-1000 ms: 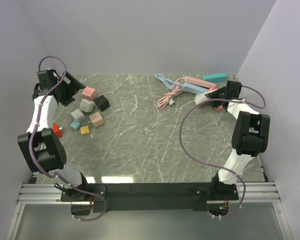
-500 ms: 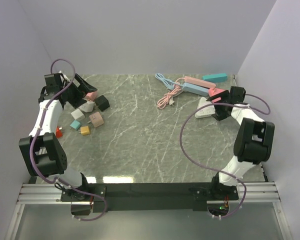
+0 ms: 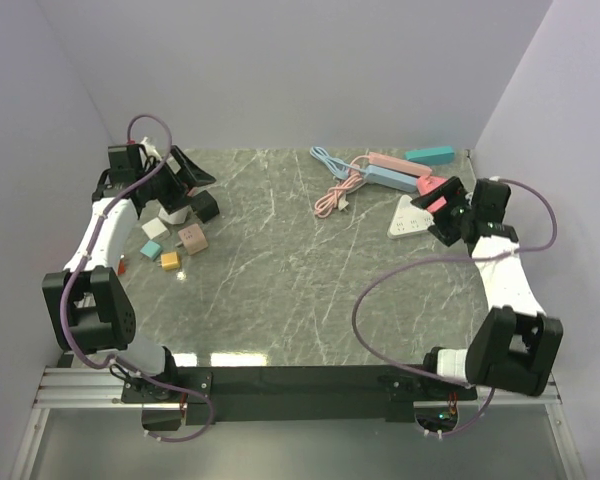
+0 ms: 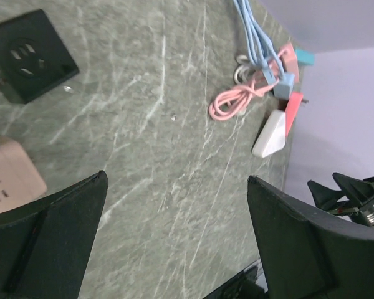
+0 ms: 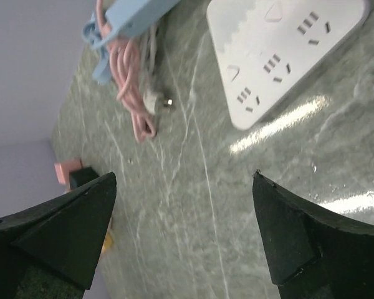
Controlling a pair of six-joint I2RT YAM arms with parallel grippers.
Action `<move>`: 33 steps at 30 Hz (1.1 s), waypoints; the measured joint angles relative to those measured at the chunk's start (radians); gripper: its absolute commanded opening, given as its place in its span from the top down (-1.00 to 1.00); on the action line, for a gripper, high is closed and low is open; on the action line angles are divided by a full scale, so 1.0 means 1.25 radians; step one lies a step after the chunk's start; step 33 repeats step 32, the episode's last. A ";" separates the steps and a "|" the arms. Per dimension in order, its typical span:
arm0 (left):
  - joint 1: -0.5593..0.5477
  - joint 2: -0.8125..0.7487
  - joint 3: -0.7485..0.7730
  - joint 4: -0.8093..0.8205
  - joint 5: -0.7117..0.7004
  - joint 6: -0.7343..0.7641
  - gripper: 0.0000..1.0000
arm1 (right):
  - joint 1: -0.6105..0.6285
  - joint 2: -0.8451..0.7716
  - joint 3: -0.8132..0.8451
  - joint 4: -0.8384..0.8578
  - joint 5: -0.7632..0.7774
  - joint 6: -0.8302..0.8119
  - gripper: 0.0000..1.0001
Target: Pull the plug off the socket
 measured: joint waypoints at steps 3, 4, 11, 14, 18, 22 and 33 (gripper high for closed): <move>-0.021 -0.003 0.000 -0.001 0.003 0.010 -0.99 | 0.000 -0.078 -0.051 -0.011 -0.038 -0.032 -0.93; -0.028 -0.007 0.000 -0.002 0.003 0.012 -0.99 | 0.000 -0.107 -0.065 -0.012 -0.048 -0.043 -0.94; -0.045 -0.095 0.000 -0.005 0.030 0.019 -0.99 | 0.000 -0.312 -0.153 -0.029 -0.080 -0.096 -1.00; -0.045 -0.159 -0.005 0.002 0.049 0.024 -0.99 | 0.000 -0.390 -0.201 -0.032 -0.080 -0.106 -1.00; -0.046 -0.239 -0.026 0.008 0.068 0.031 -0.99 | 0.000 -0.437 -0.240 -0.052 -0.080 -0.111 -1.00; -0.046 -0.315 -0.053 0.017 0.077 0.036 -0.99 | 0.003 -0.454 -0.255 -0.077 -0.077 -0.127 -1.00; -0.052 -0.393 -0.055 0.025 0.088 0.048 -0.99 | 0.009 -0.471 -0.243 -0.106 -0.058 -0.164 -1.00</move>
